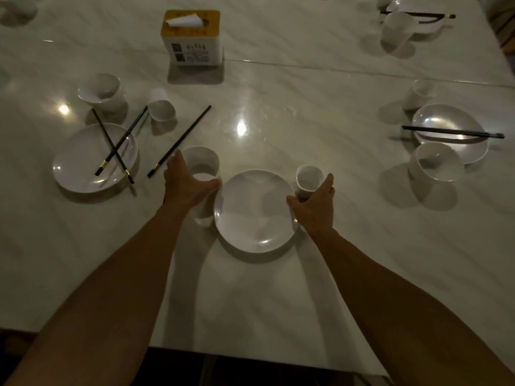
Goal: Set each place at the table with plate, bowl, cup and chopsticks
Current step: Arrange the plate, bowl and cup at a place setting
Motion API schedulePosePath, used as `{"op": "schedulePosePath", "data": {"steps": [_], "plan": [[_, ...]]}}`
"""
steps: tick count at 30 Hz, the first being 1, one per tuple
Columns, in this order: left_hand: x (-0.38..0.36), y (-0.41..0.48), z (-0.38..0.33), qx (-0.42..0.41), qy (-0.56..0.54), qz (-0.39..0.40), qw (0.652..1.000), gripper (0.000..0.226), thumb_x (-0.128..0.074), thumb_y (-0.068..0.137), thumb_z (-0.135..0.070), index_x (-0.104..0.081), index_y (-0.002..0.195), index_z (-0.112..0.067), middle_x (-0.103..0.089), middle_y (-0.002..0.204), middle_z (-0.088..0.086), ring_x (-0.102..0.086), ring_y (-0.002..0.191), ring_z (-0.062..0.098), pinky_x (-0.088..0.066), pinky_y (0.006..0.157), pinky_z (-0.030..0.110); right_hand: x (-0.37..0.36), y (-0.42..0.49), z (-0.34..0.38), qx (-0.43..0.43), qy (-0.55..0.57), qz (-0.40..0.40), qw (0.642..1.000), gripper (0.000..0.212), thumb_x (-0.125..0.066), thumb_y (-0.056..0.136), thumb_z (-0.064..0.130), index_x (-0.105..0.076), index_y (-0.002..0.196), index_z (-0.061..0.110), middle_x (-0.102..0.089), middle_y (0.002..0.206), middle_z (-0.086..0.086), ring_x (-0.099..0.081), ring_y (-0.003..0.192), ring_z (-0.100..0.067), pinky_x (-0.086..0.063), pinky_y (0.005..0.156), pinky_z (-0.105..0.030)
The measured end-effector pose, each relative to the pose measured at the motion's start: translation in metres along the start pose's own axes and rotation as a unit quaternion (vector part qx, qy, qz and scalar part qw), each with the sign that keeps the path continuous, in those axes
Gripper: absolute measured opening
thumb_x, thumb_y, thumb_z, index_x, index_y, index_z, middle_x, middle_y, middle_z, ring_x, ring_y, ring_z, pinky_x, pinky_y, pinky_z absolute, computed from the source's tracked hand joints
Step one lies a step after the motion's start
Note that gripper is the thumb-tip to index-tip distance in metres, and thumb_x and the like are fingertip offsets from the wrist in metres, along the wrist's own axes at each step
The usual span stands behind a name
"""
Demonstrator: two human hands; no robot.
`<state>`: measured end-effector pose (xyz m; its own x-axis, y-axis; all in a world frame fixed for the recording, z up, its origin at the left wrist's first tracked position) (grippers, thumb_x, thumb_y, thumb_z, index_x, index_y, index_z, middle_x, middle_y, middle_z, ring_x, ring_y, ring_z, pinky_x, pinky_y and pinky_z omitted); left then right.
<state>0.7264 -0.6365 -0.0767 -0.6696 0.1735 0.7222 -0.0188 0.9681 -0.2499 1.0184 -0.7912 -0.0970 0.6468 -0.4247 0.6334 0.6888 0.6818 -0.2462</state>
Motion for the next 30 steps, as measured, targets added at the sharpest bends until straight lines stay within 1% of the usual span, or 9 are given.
{"op": "schedulePosePath", "data": {"steps": [4, 8, 13, 15, 19, 23, 25, 27, 30], "plan": [[-0.011, -0.016, -0.006, -0.019, 0.003, 0.001, 1.000, 0.128, -0.086, 0.060, -0.051, -0.006, 0.154, -0.016, -0.013, 0.160, 0.010, -0.014, 0.147, 0.028, -0.026, 0.117, 0.047, 0.000, 0.000, 0.000, 0.002, 0.000, 0.002, 1.000, 0.119, -0.085, 0.070, 0.029, -0.003, 0.154, 0.012, -0.037, 0.144, -0.013, -0.046, 0.129, -0.033, -0.041, 0.104, -0.043], [-0.010, -0.019, -0.008, -0.015, -0.005, -0.008, 1.000, 0.128, -0.087, 0.060, -0.050, -0.006, 0.154, -0.018, -0.014, 0.159, 0.010, -0.015, 0.147, 0.029, -0.027, 0.116, 0.049, 0.000, 0.000, 0.000, 0.001, 0.001, 0.010, 1.000, 0.119, -0.085, 0.070, 0.028, -0.002, 0.154, 0.012, -0.036, 0.145, -0.013, -0.046, 0.130, -0.033, -0.041, 0.104, -0.042], [-0.009, -0.018, -0.005, -0.025, -0.006, 0.006, 1.000, 0.131, -0.088, 0.058, -0.050, -0.004, 0.154, -0.020, -0.013, 0.160, 0.009, -0.016, 0.147, 0.029, -0.027, 0.116, 0.051, 0.003, 0.000, 0.003, -0.007, -0.001, 0.007, 1.000, 0.121, -0.086, 0.070, 0.029, -0.001, 0.154, 0.013, -0.035, 0.145, -0.014, -0.045, 0.130, -0.033, -0.041, 0.105, -0.042], [-0.008, -0.019, -0.004, -0.024, -0.010, 0.008, 1.000, 0.131, -0.088, 0.058, -0.050, -0.005, 0.154, -0.019, -0.014, 0.159, 0.009, -0.018, 0.146, 0.028, -0.028, 0.115, 0.050, 0.005, 0.003, 0.006, -0.002, -0.004, 0.001, 1.000, 0.113, -0.083, 0.073, 0.030, -0.005, 0.153, 0.013, -0.037, 0.143, -0.015, -0.045, 0.128, -0.034, -0.042, 0.103, -0.043], [-0.005, -0.022, -0.005, -0.027, -0.010, -0.002, 1.000, 0.127, -0.088, 0.058, -0.047, -0.011, 0.153, -0.017, -0.021, 0.156, 0.010, -0.025, 0.143, 0.028, -0.031, 0.114, 0.047, 0.005, 0.008, 0.011, 0.009, -0.021, -0.004, 1.000, 0.094, -0.079, 0.076, 0.030, -0.020, 0.147, 0.014, -0.044, 0.133, -0.015, -0.050, 0.119, -0.034, -0.048, 0.096, -0.046], [-0.006, -0.021, -0.001, -0.023, 0.000, 0.000, 1.000, 0.126, -0.087, 0.057, -0.051, -0.012, 0.153, -0.018, -0.021, 0.155, 0.009, -0.027, 0.142, 0.029, -0.033, 0.112, 0.050, 0.004, 0.013, 0.017, 0.022, -0.020, 0.004, 1.000, 0.088, -0.079, 0.076, 0.026, -0.024, 0.143, 0.011, -0.045, 0.130, -0.016, -0.050, 0.117, -0.034, -0.046, 0.093, -0.042], [-0.007, -0.021, 0.001, -0.026, 0.000, 0.003, 1.000, 0.127, -0.087, 0.056, -0.053, -0.011, 0.153, -0.019, -0.020, 0.156, 0.009, -0.027, 0.142, 0.029, -0.033, 0.112, 0.051, 0.004, 0.013, 0.017, 0.024, -0.023, 0.007, 0.999, 0.091, -0.079, 0.076, 0.026, -0.022, 0.145, 0.011, -0.044, 0.131, -0.017, -0.049, 0.119, -0.034, -0.044, 0.093, -0.040], [-0.007, -0.022, 0.001, -0.026, 0.001, 0.006, 1.000, 0.128, -0.086, 0.055, -0.057, -0.010, 0.153, -0.021, -0.020, 0.156, 0.008, -0.026, 0.143, 0.028, -0.033, 0.112, 0.052, 0.005, 0.011, 0.017, 0.017, -0.022, 0.015, 1.000, 0.103, -0.082, 0.074, 0.029, -0.015, 0.149, 0.011, -0.039, 0.139, -0.017, -0.044, 0.127, -0.035, -0.041, 0.098, -0.040], [-0.001, -0.021, 0.002, -0.037, 0.012, 0.001, 0.999, 0.129, -0.078, 0.054, -0.070, -0.010, 0.152, -0.023, -0.021, 0.157, 0.006, -0.025, 0.144, 0.028, -0.030, 0.113, 0.053, 0.013, 0.007, 0.027, 0.031, -0.089, -0.023, 0.995, 0.119, -0.082, 0.068, 0.048, -0.006, 0.153, 0.012, -0.021, 0.155, -0.016, -0.022, 0.143, -0.035, -0.031, 0.111, -0.050]]}}
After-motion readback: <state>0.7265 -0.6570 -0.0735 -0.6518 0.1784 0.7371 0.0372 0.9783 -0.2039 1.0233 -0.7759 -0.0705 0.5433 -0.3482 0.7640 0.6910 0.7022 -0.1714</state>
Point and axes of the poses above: each hand's wrist, its own y-axis towards the middle knuckle, its own x-axis out of the back of the hand, z = x × y, the point moved 7 cm from there along y, towards the middle knuckle
